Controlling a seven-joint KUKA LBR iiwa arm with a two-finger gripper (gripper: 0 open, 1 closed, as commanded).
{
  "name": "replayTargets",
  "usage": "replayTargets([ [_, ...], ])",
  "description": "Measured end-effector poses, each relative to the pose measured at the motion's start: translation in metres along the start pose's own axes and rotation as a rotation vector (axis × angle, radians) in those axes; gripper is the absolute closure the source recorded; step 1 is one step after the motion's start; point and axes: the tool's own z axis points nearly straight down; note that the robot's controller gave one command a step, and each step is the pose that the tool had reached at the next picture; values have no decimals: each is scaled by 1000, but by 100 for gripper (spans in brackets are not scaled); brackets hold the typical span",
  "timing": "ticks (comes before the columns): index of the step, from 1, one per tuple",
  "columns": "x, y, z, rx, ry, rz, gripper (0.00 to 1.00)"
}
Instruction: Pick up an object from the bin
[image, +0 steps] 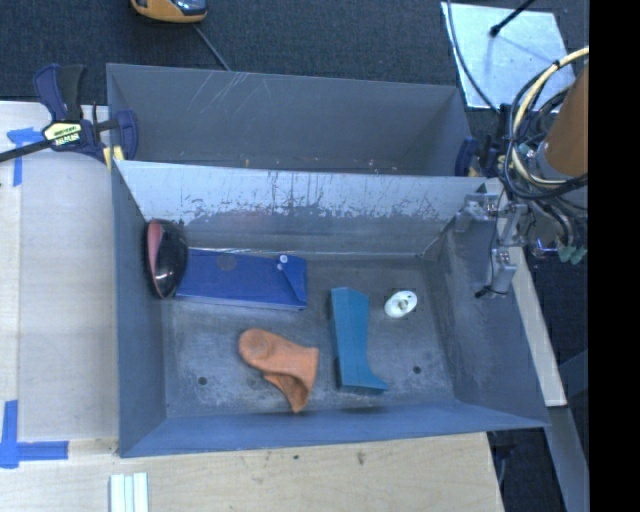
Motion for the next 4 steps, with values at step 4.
replayTargets([
  [4, -18, 50, 112, 1, -8, 6, 0],
])
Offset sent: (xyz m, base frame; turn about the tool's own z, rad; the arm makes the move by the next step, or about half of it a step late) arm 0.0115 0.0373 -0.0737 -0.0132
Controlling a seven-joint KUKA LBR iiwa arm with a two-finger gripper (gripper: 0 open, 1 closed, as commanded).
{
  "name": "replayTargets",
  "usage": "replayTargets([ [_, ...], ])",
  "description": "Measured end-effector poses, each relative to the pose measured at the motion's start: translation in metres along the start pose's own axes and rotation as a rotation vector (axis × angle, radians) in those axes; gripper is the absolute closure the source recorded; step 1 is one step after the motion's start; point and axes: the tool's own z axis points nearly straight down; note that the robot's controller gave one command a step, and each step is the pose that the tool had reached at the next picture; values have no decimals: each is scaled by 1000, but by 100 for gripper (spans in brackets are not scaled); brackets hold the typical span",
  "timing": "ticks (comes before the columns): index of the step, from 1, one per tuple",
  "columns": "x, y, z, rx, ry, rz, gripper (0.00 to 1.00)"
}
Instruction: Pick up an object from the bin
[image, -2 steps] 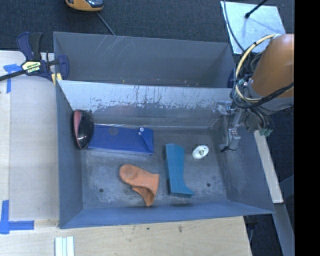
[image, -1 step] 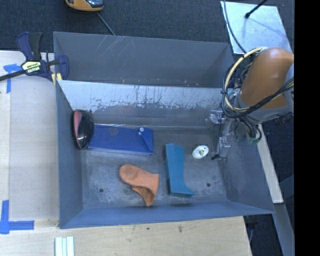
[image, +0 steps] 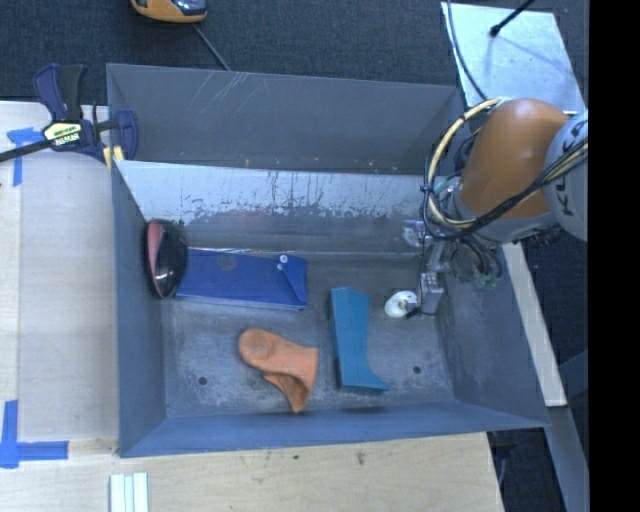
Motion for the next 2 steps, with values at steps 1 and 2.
replayTargets([
  [1, -13, -2, 47, -1, 0, 11, 0],
  [2, -5, -8, 65, -2, 0, 43, 0],
])
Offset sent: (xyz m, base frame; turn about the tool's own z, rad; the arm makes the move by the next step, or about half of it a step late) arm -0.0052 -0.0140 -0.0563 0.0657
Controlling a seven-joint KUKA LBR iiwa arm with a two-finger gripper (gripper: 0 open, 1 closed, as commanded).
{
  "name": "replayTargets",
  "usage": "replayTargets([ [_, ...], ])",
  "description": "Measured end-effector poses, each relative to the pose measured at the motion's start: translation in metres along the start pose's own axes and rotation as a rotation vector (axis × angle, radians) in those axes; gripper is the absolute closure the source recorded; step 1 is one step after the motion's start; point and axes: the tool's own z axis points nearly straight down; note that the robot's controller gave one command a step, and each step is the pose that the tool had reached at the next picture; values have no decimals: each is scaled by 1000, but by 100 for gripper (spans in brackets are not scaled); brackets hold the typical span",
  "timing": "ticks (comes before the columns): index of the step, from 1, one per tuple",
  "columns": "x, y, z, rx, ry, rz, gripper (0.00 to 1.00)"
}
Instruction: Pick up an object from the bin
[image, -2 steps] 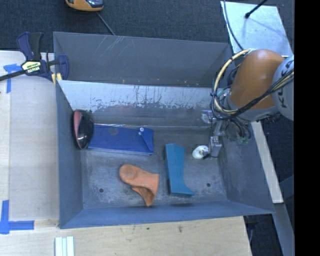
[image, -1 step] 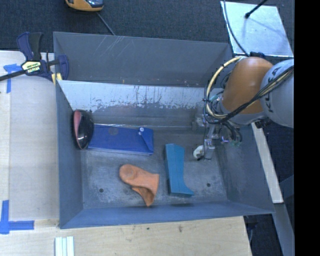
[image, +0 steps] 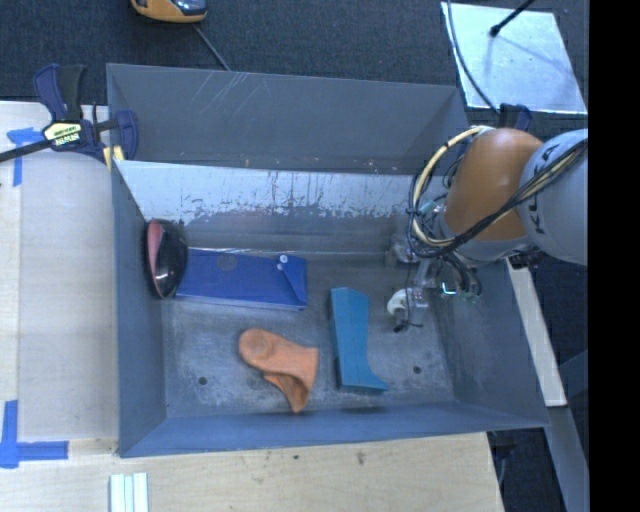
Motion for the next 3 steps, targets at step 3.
replayTargets([
  [3, 59, -43, -151, 4, -1, -164, 100],
])
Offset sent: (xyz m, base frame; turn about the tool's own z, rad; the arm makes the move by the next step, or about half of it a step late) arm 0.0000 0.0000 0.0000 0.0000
